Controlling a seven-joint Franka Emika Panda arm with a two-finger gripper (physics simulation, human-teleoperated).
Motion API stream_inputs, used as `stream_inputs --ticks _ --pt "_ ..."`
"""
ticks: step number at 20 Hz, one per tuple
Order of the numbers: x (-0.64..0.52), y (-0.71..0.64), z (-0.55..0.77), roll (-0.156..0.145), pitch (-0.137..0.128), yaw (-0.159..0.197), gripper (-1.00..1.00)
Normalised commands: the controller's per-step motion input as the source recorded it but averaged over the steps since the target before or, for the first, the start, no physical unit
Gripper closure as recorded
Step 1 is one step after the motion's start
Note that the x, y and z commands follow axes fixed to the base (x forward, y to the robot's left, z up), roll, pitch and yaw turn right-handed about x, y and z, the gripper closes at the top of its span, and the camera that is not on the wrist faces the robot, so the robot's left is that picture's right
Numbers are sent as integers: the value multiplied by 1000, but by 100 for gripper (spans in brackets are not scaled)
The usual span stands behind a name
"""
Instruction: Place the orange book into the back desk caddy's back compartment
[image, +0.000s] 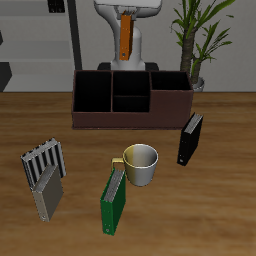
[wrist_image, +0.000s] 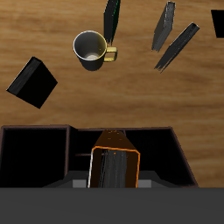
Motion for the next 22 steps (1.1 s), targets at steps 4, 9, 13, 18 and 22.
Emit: stream_inputs --ticks 4,9,13,18,22 --pt "-261 180 -93 43 39 32 100" --pt "-231 97 7 36 6 52 100" --pt "-323 197 47 71 10 159 100" --pt "-54 25 39 20 15 259 100" --pt "235 -185 -5 -49 27 412 100"
